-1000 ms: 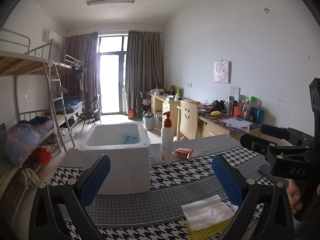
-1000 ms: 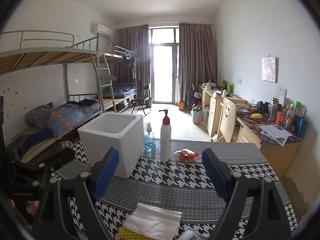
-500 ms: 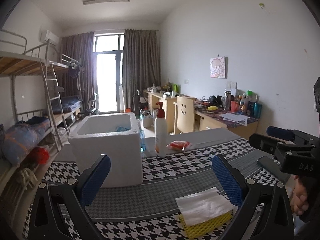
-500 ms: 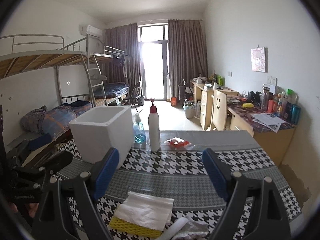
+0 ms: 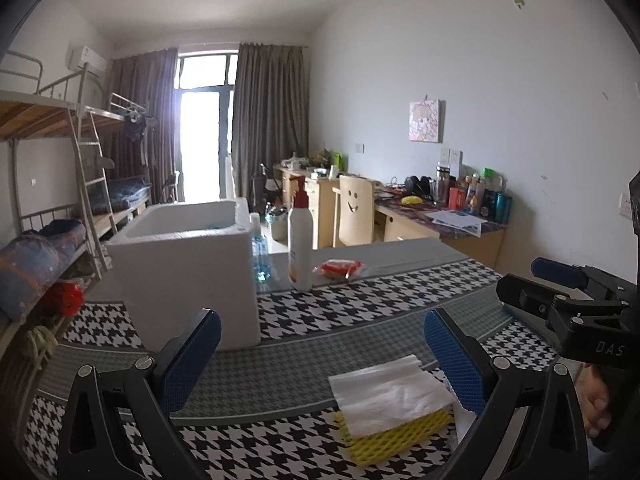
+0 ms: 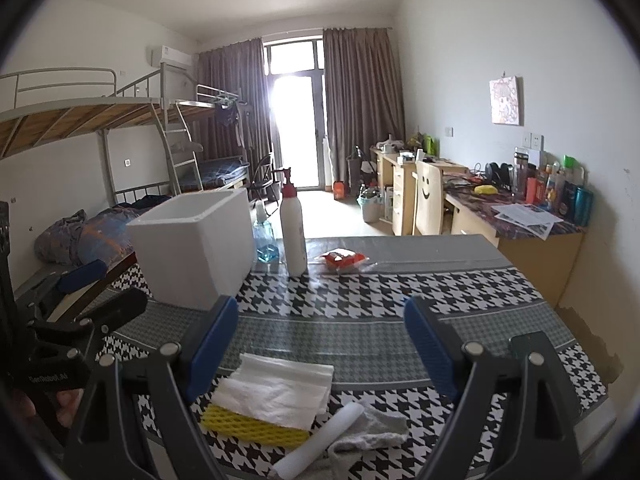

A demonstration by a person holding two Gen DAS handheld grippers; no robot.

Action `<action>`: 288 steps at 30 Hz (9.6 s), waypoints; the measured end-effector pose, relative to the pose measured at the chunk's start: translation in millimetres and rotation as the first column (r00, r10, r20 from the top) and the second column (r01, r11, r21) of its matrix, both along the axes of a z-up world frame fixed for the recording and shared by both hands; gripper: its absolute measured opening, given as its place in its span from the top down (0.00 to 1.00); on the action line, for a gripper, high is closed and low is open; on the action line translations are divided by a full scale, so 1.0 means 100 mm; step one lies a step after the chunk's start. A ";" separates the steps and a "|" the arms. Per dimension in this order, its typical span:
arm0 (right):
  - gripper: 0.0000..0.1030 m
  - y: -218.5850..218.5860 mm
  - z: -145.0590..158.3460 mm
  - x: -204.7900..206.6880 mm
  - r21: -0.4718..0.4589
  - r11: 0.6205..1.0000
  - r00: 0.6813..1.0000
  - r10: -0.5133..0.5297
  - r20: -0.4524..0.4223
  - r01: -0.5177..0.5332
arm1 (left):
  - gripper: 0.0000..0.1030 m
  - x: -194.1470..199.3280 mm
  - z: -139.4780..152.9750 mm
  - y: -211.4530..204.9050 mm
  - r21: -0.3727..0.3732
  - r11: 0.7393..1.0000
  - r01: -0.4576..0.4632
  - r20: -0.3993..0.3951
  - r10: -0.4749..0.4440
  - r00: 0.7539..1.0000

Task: Organize soft objects
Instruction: 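Lower the left tool over the white tissue pack on the yellow sponge, then close the left tool on the tissue pack and lift it off the sponge, then grasp the yellow mesh sponge with the right tool while the left tool holds the tissues, then carry the tissue pack and yellow sponge over the white foam box with both tools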

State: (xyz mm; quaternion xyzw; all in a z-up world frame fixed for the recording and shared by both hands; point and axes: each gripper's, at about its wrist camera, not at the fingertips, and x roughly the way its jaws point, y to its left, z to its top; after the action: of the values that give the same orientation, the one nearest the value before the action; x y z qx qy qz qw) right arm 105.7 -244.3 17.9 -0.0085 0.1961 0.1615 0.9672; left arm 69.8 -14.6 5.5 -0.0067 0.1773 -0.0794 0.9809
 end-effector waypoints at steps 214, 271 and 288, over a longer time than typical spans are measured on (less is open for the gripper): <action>0.80 0.40 -0.22 0.45 0.003 0.988 0.975 0.153 -0.159 -0.154 | 0.96 0.56 -0.03 0.34 -0.020 0.999 0.050 -0.204 -0.053 0.978; 0.80 0.61 0.51 0.76 -0.023 0.996 0.996 0.090 0.024 -0.089 | 0.96 0.85 0.67 0.42 0.056 0.997 -0.049 0.010 0.049 0.999; 0.80 0.78 0.63 0.93 -0.039 0.993 0.994 0.108 0.030 -0.107 | 0.96 1.04 0.77 0.64 0.048 0.991 -0.129 0.019 0.128 0.992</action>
State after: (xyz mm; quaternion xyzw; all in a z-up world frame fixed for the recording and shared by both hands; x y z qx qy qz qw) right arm 198.4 -165.9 81.0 -0.0396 0.1827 0.2096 0.9598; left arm 173.7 48.9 82.6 0.0064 0.1707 -0.0119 0.9852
